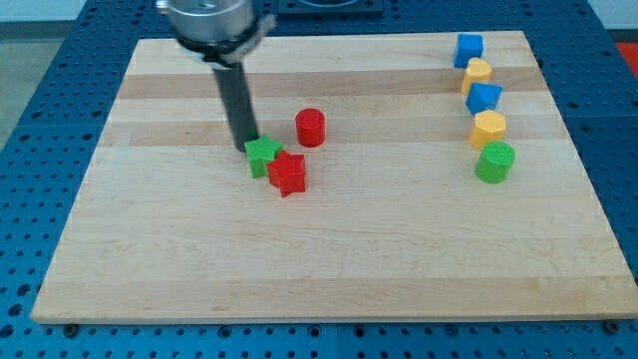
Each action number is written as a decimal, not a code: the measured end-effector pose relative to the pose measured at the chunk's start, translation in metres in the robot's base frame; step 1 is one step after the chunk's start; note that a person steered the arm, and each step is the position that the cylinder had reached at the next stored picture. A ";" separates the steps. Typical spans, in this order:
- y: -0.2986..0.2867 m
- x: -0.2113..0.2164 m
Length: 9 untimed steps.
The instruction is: Slide the red circle to the bottom left of the green circle
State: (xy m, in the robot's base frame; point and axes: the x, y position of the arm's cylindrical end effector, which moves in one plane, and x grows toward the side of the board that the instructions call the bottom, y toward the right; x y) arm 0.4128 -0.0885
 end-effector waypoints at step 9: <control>0.065 -0.056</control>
State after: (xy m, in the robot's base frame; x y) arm 0.3569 -0.0232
